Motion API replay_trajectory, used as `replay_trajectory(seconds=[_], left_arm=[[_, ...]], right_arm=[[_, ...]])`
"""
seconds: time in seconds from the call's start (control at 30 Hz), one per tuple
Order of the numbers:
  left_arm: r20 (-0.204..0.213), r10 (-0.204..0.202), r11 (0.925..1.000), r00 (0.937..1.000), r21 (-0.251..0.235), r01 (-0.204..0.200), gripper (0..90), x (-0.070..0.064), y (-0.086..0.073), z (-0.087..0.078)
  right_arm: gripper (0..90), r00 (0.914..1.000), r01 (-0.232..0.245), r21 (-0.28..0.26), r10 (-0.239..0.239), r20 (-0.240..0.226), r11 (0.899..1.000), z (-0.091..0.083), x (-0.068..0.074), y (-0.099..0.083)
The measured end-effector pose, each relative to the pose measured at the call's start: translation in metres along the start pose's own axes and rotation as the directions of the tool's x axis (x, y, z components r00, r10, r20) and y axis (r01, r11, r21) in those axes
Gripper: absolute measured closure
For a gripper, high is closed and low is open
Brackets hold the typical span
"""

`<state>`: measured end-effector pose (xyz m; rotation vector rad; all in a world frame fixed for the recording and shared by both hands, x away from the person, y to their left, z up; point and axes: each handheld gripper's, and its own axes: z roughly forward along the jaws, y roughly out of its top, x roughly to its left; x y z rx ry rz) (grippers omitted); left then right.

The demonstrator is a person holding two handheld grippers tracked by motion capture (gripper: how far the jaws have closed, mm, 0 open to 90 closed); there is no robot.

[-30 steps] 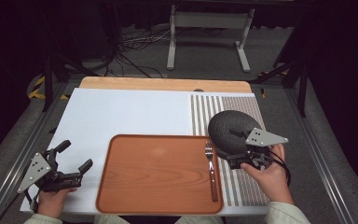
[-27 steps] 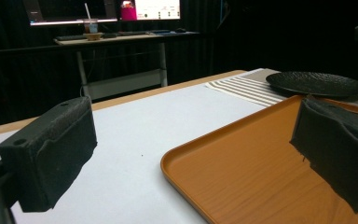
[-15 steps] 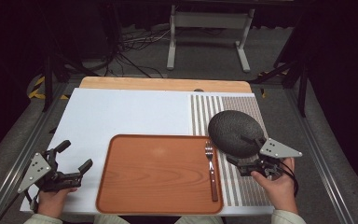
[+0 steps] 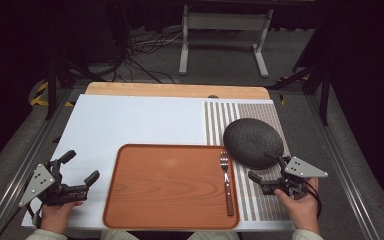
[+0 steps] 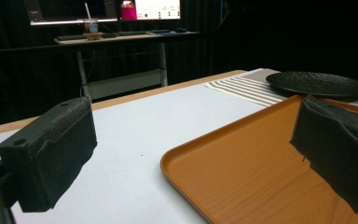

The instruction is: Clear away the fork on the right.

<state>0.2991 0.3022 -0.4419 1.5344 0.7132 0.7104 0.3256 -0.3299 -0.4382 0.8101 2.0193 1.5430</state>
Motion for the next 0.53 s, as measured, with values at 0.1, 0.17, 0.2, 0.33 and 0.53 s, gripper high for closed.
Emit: replay_trajectory(seconds=[0.1, 0.17, 0.2, 0.33, 0.53], left_arm=[[-0.001, -0.003, 1.0000, 1.0000, -0.002, 0.003, 0.8, 0.000, 0.000, 0.000], [0.000, -0.003, 1.0000, 1.0000, -0.002, 0.003, 0.8, 0.000, 0.000, 0.000], [0.001, 0.000, 1.0000, 1.0000, 0.000, 0.000, 0.8, 0.000, 0.000, 0.000], [0.001, -0.003, 1.0000, 1.0000, -0.003, 0.003, 0.8, 0.000, 0.000, 0.000], [0.000, -0.002, 1.0000, 1.0000, -0.002, 0.002, 0.7, 0.000, 0.000, 0.000]], right_arm=[[8.2, 1.0000, -0.004, 0.014, 0.004, 0.003, 1.000, -0.001, 0.001, -0.005], [8.1, 0.9999, -0.013, 0.016, 0.013, 0.005, 1.000, -0.001, 0.002, -0.009], [8.1, 0.9999, -0.015, 0.019, 0.015, 0.003, 1.000, -0.001, 0.002, -0.011], [7.7, 0.9997, -0.025, 0.038, 0.025, 0.005, 0.999, 0.000, 0.002, -0.014], [7.6, 0.9998, -0.021, 0.037, 0.020, 0.003, 0.999, 0.001, 0.002, -0.014]])
